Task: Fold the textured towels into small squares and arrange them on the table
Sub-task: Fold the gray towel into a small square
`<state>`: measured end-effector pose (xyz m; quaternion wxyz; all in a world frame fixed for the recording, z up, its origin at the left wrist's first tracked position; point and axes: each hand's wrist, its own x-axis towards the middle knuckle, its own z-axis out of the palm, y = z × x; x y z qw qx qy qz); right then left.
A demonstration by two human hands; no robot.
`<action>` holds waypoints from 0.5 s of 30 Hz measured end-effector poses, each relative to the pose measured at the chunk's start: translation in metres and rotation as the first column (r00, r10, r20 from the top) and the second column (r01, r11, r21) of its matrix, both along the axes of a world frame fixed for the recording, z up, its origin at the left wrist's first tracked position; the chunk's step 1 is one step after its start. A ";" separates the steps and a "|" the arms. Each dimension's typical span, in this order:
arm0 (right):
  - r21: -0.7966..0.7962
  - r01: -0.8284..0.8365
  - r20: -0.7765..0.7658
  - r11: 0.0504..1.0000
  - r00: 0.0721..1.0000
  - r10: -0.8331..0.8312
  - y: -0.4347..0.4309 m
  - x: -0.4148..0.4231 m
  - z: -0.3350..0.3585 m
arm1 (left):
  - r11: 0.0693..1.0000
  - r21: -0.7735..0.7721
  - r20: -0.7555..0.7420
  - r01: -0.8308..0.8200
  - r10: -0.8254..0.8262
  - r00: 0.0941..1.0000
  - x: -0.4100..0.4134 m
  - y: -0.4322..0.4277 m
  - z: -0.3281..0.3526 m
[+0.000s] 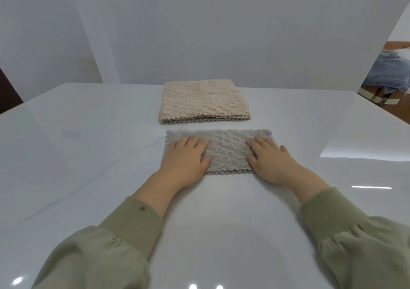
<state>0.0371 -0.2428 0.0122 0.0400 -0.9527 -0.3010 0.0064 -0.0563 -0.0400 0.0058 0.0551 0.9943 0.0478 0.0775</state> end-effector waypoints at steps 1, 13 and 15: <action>-0.043 0.029 -0.009 0.999 1.000 -0.030 -0.002 0.000 0.002 | 1.000 -0.009 -0.041 -0.010 0.010 0.999 0.000 0.003 -0.002; 0.100 0.023 -0.024 0.995 0.999 -0.021 0.059 0.006 -0.006 | 0.990 -0.035 -0.104 -0.135 0.131 0.986 0.036 0.003 -0.001; 0.066 0.101 -0.050 0.993 0.994 -0.098 0.049 0.014 -0.008 | 0.989 -0.007 -0.176 -0.148 0.144 0.974 0.033 0.009 -0.004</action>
